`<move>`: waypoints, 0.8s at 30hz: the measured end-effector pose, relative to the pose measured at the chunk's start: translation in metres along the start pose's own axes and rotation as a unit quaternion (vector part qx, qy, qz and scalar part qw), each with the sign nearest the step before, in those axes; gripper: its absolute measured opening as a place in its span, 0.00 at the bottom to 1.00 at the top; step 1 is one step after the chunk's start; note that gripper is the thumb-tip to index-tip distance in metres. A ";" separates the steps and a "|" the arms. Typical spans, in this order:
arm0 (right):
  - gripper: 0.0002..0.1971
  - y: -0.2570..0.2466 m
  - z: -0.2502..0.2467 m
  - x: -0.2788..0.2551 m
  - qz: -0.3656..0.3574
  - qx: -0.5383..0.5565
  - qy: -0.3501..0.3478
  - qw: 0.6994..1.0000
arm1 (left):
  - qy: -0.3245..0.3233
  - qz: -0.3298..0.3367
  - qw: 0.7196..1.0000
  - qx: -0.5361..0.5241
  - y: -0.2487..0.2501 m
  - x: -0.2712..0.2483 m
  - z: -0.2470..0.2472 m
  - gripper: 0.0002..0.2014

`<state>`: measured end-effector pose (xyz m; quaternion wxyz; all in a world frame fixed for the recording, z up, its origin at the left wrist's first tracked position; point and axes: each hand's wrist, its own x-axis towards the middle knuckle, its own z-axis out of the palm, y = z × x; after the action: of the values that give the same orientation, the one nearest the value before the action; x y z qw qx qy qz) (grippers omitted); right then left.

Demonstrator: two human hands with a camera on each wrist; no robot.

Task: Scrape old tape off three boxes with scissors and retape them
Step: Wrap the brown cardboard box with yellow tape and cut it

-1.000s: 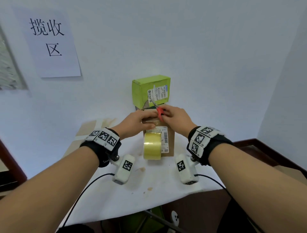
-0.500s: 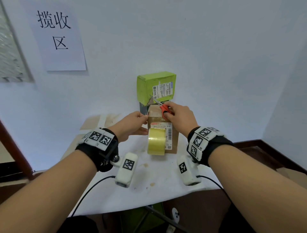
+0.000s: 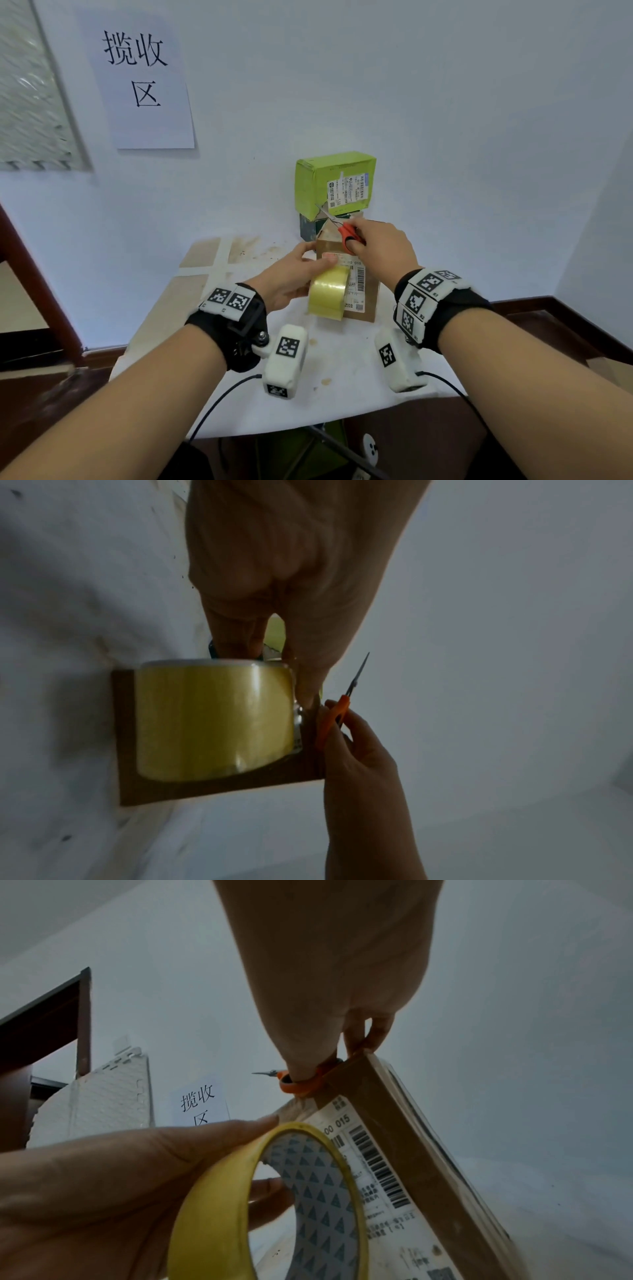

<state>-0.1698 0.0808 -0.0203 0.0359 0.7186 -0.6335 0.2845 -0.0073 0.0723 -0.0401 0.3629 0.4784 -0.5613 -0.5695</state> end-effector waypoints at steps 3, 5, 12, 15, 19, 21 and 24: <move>0.11 -0.001 0.004 0.001 0.001 -0.017 0.009 1.000 | 0.017 -0.012 0.999 0.032 -0.005 0.000 -0.001 0.27; 0.11 -0.001 0.003 0.000 -0.010 -0.030 0.009 0.999 | 0.026 -0.020 0.999 0.031 -0.005 0.001 -0.004 0.27; 0.11 -0.003 0.005 0.001 -0.011 -0.053 0.021 0.998 | 0.026 -0.020 0.999 0.028 0.002 -0.001 0.000 0.23; 0.12 -0.003 0.007 0.001 -0.005 -0.058 0.026 0.998 | 0.027 -0.013 0.999 0.037 0.001 -0.002 0.003 0.20; 0.11 -0.003 0.007 0.001 -0.003 -0.063 0.021 0.998 | 0.010 -0.017 0.999 0.035 0.002 -0.003 0.009 0.10; 0.11 -0.004 0.006 0.001 -0.003 -0.066 0.019 0.998 | 0.002 -0.020 0.999 0.035 0.004 -0.002 0.008 0.12; 0.12 -0.003 0.005 0.002 0.000 -0.063 0.014 0.998 | -0.009 -0.030 0.999 0.035 0.006 -0.002 0.004 0.16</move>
<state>-0.1646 0.0776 -0.0230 0.0895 0.7111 -0.6494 0.2542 -0.0115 0.0745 -0.0345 0.3236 0.5020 -0.5695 -0.5647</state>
